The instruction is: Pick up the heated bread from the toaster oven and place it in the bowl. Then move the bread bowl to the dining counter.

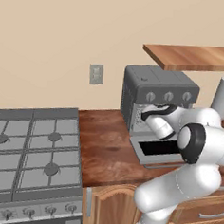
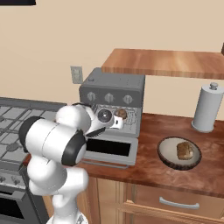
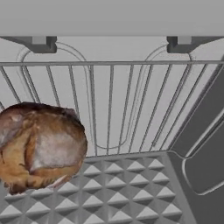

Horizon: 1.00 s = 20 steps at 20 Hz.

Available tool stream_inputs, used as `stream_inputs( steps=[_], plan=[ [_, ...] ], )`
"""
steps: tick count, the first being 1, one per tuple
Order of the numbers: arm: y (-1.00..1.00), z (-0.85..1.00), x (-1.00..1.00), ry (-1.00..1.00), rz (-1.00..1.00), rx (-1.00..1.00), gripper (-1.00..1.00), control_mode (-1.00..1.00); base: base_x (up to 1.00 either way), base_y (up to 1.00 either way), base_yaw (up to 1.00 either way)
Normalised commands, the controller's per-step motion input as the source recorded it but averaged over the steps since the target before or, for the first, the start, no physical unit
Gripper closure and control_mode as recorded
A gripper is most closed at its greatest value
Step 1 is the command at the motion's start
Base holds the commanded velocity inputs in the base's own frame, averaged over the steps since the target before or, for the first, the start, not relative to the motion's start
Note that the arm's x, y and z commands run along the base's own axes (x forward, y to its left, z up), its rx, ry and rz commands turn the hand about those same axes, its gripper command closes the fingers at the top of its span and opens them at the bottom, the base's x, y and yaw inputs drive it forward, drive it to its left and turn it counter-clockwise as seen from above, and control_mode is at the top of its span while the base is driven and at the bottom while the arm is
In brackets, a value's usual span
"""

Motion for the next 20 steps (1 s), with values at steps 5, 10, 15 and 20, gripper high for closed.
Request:
stream_inputs(
  steps=[5,10,15,20],
  plan=[
    [0.0,-0.06,0.01,0.09,0.0,0.0,-1.0,-1.0,0.0,0.0,0.0],
    [0.0,0.37,0.0,-0.09,-0.01,0.02,-1.0,-1.0,0.0,0.0,0.0],
    [0.0,0.11,0.16,-0.01,0.0,0.0,-1.0,-1.0,0.0,0.0,0.0],
    [0.0,-0.06,0.27,0.0,0.0,0.0,-1.0,-1.0,0.0,0.0,0.0]
  ],
)
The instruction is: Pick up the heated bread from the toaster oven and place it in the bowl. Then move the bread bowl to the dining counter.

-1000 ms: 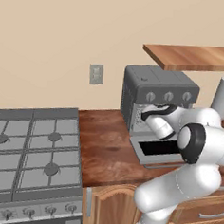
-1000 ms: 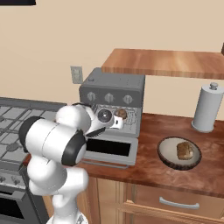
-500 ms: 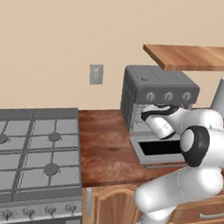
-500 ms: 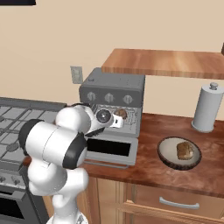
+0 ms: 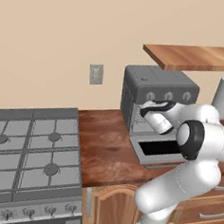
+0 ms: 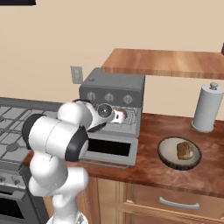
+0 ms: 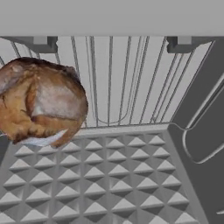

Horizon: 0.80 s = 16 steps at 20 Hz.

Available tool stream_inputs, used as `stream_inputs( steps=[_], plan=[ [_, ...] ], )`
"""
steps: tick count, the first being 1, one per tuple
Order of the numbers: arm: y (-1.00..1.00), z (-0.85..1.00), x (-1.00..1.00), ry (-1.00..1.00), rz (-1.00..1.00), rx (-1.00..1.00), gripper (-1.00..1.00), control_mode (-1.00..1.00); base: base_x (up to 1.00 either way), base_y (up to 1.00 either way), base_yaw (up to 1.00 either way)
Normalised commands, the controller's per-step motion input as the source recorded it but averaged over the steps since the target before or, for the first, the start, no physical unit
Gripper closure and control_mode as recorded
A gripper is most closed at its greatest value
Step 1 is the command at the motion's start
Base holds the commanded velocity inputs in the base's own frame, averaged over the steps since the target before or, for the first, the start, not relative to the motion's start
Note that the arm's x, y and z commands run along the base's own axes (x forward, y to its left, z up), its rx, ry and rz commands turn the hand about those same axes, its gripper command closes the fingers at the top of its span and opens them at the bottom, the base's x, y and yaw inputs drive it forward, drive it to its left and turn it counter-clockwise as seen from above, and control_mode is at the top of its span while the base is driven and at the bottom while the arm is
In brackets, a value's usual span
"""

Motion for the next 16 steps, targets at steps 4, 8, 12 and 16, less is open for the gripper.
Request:
stream_inputs(
  steps=[4,8,12,16],
  plan=[
    [0.0,-0.35,0.2,0.0,0.0,-0.01,-1.0,-1.0,0.0,0.0,0.0],
    [0.01,-0.46,0.35,0.0,0.0,-0.04,-1.0,-1.0,0.0,0.0,0.0],
    [0.0,-0.62,0.21,0.0,0.0,-0.06,-1.0,-1.0,0.0,0.0,0.0],
    [0.0,-0.53,-0.26,0.2,0.0,-0.06,-1.0,-1.0,0.0,0.0,0.0]
  ],
)
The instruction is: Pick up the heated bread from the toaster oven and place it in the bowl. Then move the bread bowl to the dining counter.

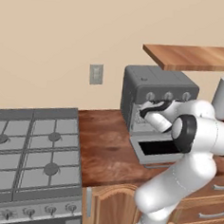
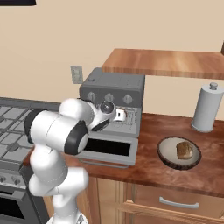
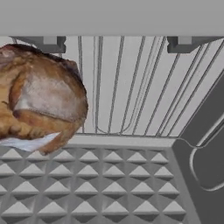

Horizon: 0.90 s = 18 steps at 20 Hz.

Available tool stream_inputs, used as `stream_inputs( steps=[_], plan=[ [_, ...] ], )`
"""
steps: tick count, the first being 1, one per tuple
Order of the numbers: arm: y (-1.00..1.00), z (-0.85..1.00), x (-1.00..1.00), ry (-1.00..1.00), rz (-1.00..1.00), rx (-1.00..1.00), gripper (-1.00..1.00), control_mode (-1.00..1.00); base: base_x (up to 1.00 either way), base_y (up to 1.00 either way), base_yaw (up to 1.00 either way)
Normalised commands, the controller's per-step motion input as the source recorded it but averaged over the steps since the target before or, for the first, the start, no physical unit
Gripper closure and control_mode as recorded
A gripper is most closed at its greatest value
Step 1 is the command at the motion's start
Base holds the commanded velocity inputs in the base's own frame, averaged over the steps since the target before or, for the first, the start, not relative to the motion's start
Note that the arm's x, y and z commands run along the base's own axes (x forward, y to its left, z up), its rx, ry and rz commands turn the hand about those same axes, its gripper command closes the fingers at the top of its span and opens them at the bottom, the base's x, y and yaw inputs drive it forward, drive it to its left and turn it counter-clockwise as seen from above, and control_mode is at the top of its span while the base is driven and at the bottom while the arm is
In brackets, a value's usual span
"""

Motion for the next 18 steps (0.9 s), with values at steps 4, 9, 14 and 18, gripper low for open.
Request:
stream_inputs(
  steps=[4,9,14,18],
  plan=[
    [0.0,-0.61,-0.78,0.34,-0.02,-0.09,-1.0,-1.0,0.0,0.0,0.0],
    [0.0,-0.74,-1.0,0.39,-0.03,-0.11,-1.0,-1.0,0.0,0.0,0.0],
    [-0.01,-0.59,-1.0,0.41,-0.05,-0.06,-1.0,-1.0,0.0,0.0,0.0],
    [-0.11,-0.28,-1.0,0.39,-0.04,0.0,-1.0,-1.0,0.0,0.0,0.0]
  ],
)
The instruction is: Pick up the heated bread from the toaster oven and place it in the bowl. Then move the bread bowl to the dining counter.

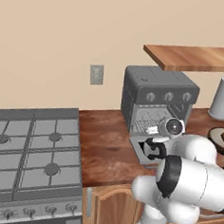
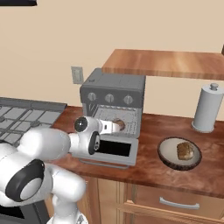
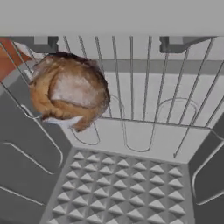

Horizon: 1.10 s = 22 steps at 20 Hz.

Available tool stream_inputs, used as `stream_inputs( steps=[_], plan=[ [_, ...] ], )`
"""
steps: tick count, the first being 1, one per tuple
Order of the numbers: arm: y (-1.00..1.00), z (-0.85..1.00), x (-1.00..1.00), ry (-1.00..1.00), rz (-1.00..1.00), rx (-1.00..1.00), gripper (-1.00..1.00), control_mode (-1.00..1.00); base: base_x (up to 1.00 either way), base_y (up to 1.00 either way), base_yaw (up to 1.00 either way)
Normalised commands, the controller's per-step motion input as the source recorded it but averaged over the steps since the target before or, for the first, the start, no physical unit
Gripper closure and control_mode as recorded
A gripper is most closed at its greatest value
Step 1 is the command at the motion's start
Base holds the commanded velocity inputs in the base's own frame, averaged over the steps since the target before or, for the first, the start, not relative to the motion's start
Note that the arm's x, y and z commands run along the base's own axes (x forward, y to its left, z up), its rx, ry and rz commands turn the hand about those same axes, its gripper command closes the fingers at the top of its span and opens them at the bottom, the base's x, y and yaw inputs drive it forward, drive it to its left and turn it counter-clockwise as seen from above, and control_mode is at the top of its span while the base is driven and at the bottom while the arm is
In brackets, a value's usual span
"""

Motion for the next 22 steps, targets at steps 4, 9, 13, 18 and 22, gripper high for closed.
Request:
stream_inputs(
  steps=[4,9,13,18,22],
  plan=[
    [-0.22,-0.03,-1.0,0.35,-0.04,0.01,-1.0,-1.0,0.0,0.0,0.0],
    [-0.19,0.36,-1.0,0.28,-0.11,0.1,-1.0,-1.0,0.0,0.0,0.0],
    [-0.16,0.95,-0.51,0.44,-0.09,0.2,-1.0,-1.0,0.0,0.0,0.0],
    [-0.11,0.31,0.0,0.17,-0.01,0.2,-1.0,-1.0,0.0,0.0,0.0],
    [0.0,-0.04,0.47,-0.19,0.0,0.01,-1.0,-1.0,0.0,0.0,0.0]
  ],
)
